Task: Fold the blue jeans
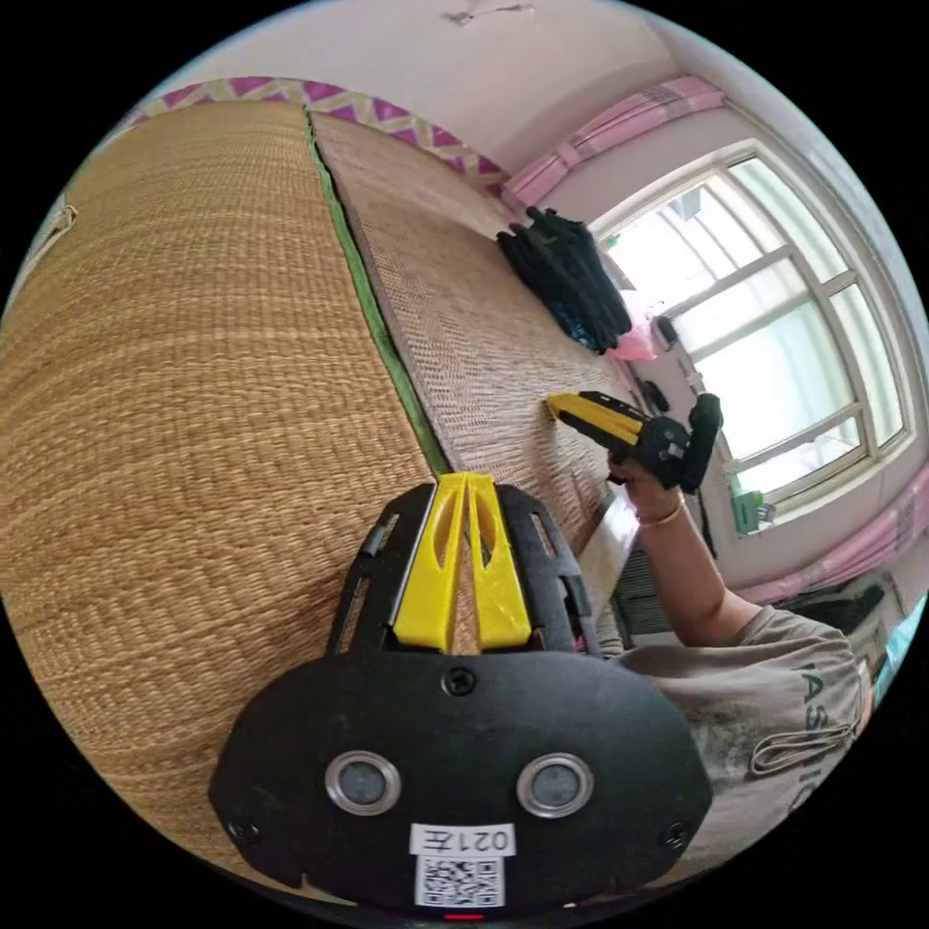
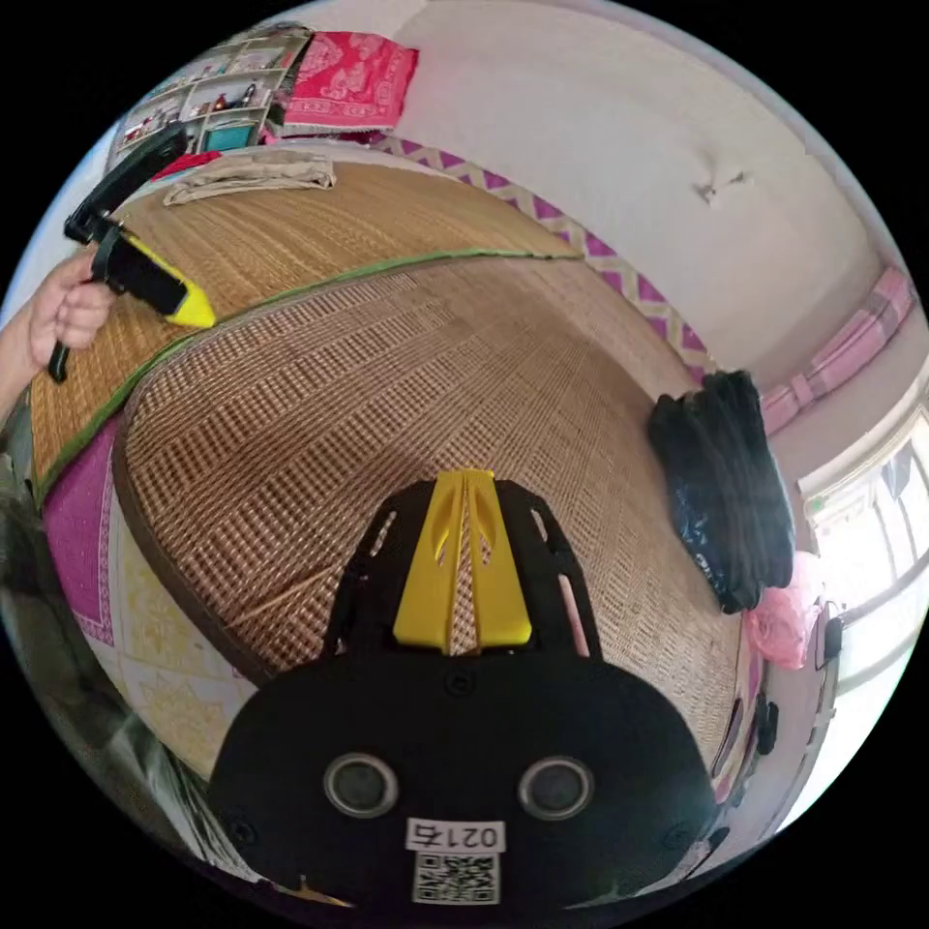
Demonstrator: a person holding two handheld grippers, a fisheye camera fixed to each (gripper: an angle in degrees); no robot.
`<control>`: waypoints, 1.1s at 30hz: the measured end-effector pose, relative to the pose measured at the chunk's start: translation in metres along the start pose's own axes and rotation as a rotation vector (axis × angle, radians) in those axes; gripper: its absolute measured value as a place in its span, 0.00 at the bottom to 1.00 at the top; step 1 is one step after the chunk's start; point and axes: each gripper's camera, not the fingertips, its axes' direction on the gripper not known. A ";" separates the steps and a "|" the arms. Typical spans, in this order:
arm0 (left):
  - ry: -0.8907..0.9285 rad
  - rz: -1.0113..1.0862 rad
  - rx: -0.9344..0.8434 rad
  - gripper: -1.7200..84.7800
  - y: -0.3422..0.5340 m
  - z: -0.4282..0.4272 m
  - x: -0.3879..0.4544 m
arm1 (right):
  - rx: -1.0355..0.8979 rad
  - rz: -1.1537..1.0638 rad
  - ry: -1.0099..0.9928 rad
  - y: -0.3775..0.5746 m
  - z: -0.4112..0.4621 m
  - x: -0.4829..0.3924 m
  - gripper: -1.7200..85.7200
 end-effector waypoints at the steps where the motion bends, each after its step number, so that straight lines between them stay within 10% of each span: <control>1: 0.011 -0.002 -0.003 0.01 -0.003 0.002 0.002 | -0.004 0.024 -0.037 -0.003 0.001 0.012 0.01; 7: -0.035 0.017 0.020 0.01 -0.013 0.004 0.029 | -0.004 0.180 -0.355 0.002 0.016 0.095 0.01; 33: -0.114 0.025 0.054 0.01 -0.065 -0.015 0.080 | -0.012 0.237 -0.390 0.011 0.089 0.196 0.01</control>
